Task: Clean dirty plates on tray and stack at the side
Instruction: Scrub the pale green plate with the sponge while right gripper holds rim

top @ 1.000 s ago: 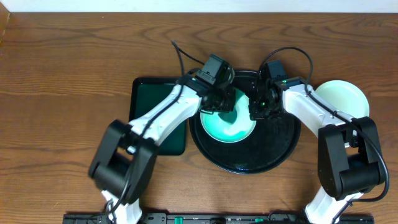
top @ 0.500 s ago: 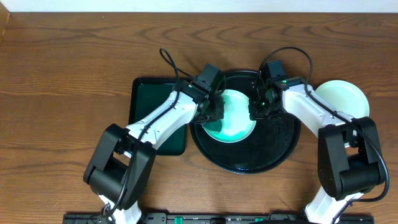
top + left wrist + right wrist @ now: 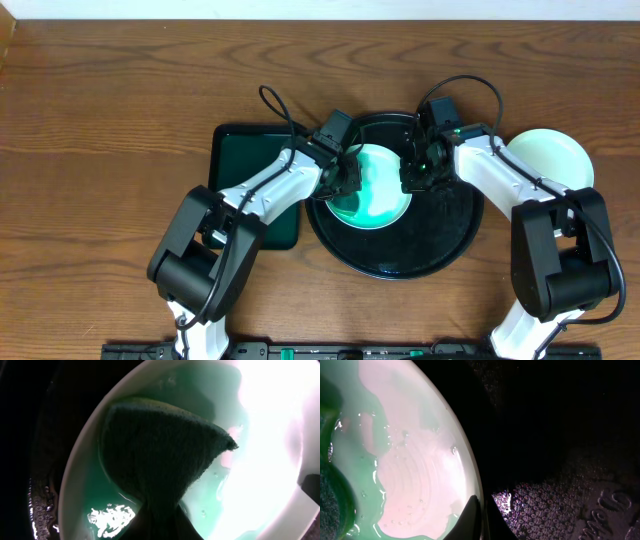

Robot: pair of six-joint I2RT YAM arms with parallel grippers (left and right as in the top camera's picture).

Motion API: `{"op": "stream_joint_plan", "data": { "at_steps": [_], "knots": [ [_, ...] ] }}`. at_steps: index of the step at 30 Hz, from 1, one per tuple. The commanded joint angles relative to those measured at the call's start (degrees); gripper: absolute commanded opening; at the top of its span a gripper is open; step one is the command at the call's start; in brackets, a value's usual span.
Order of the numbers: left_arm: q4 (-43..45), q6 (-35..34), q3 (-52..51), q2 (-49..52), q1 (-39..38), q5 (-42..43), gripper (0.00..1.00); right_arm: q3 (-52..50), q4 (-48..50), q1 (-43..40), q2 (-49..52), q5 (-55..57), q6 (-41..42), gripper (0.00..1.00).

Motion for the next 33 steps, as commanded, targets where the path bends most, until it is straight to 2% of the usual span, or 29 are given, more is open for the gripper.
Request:
{"op": "stream_joint_plan", "data": {
  "at_steps": [1,5,12,14,16,18,21,26,31,33],
  "knots": [
    [2.40,-1.11,-1.05,4.81,-0.24,11.85,0.07,0.11,0.09,0.79,-1.20,-0.15,-1.05,0.01],
    [7.26,-1.66,-1.03,4.74,-0.24,21.53,0.07,0.11,0.07,0.79,-1.20,-0.13,-1.05,0.01],
    [9.49,-2.69,-0.17,0.39,-0.04,21.07,0.07,0.11,0.07,0.79,-1.20,-0.13,-1.05,0.01],
    [9.29,-1.90,-0.15,-1.25,0.00,19.23,0.07,0.11,0.07,0.79,-1.20,-0.13,-1.05,0.01],
    [6.93,-1.09,-0.15,-5.18,0.00,12.85,0.08,0.11,0.07,0.79,-1.20,-0.13,-1.03,0.01],
    [3.76,-2.51,-0.15,-7.54,-0.02,6.32,0.07,0.11,0.07,0.79,-1.20,-0.13,-1.03,0.01],
    [0.63,-4.57,-0.20,-8.09,-0.02,3.28,0.07,0.11,0.07,0.79,-1.20,-0.13,-1.05,0.01],
    [-0.72,-12.04,-1.20,-6.62,-1.09,2.93,0.07,0.11,0.07,0.79,-1.20,-0.15,-1.03,0.01],
    [-1.81,-21.31,-1.49,-5.95,-2.75,-4.66,0.07,0.11,0.07,0.79,-1.20,-0.13,-1.05,0.01],
    [-1.75,-25.38,-1.51,-5.88,-2.93,-5.11,0.07,0.11,0.07,0.79,-1.20,-0.13,-1.05,0.01]
  ]
}}
